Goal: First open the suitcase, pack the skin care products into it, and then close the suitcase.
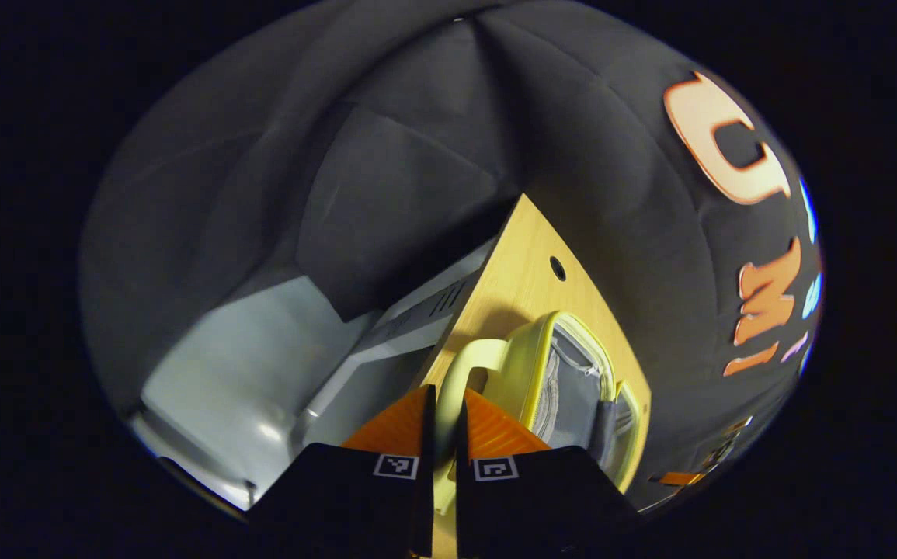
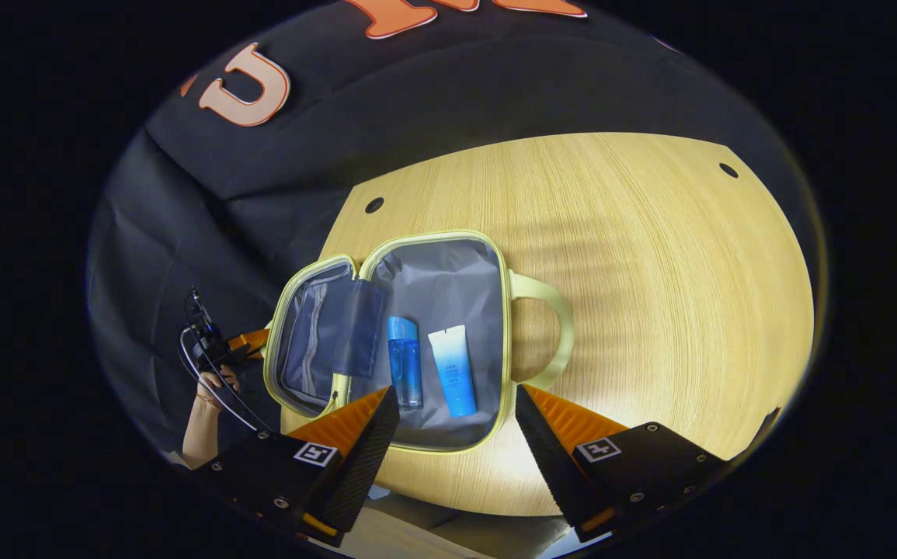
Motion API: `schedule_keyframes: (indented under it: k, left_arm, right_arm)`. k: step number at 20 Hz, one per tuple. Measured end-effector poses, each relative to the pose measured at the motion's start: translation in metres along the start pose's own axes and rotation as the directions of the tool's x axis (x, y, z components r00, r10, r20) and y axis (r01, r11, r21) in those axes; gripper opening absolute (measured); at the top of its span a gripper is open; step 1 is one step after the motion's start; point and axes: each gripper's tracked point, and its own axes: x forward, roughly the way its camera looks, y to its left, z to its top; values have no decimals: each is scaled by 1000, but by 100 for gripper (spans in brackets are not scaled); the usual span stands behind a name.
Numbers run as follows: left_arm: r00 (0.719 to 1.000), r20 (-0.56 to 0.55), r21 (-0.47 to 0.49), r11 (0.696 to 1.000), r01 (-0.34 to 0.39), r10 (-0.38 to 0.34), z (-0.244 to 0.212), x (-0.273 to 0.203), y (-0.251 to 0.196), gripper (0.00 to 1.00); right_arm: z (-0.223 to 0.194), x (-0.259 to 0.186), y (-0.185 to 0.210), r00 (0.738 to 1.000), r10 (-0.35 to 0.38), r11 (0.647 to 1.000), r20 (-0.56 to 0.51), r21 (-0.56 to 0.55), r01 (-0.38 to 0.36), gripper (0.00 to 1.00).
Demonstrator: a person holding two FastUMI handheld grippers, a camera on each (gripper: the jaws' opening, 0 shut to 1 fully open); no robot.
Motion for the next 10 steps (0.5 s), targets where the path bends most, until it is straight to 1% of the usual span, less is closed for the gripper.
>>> schedule_keyframes:
  k: [2, 6, 7, 10]
  left_arm:
    - [999, 46, 105, 994, -29, 25, 11, -24, -19, 11]
    - [994, 106, 253, 966, -59, 33, 34, -62, -82, 11]
    - [993, 102, 290, 953, -82, 54, 31, -73, -96, 11]
    - [989, 132, 408, 905, -118, 70, 30, -95, -153, 11]
  right_arm:
    - [3, -2, 0, 1000, 9, 1000, 6, 0, -9, 96]
    - [9, -10, -4, 999, 29, 1000, 21, -3, -29, 96]
    - [11, -14, -6, 999, 37, 999, 22, -7, -37, 96]
    - [22, -34, -18, 997, 63, 998, 50, -26, -61, 96]
